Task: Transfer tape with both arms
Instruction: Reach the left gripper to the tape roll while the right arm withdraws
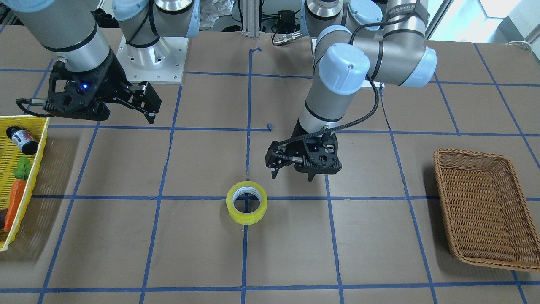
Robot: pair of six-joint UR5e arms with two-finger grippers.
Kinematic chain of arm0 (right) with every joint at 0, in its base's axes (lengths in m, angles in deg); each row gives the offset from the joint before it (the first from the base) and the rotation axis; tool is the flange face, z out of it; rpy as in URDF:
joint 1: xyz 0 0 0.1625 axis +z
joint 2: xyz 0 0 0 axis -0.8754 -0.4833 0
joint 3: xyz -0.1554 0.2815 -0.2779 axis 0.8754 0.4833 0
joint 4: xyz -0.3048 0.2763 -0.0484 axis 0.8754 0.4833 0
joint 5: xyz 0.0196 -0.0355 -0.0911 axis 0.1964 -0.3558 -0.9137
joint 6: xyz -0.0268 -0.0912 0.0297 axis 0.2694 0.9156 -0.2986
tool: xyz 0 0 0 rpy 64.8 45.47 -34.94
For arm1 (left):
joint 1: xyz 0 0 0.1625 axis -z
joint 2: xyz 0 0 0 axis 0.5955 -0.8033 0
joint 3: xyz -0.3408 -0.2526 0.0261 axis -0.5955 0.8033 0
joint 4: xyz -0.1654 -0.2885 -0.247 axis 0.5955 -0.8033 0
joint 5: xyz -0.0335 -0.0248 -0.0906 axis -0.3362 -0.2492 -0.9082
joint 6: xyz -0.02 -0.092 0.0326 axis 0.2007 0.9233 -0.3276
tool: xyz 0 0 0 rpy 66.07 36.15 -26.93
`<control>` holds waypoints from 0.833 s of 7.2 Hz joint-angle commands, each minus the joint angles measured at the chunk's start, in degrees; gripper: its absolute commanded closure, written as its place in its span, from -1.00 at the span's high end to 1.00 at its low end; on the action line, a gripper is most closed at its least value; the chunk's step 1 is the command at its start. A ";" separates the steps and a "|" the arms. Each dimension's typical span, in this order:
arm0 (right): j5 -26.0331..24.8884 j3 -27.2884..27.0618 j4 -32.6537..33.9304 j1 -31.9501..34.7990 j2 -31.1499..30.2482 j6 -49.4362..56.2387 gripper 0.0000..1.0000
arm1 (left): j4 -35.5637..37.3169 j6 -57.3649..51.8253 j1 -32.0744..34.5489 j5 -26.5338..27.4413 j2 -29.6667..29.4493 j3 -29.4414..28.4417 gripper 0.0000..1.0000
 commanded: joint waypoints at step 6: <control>0.67 0.01 -1.93 -0.40 -2.90 0.65 1.00 | 10.75 6.79 6.88 4.57 -13.42 -0.17 -0.14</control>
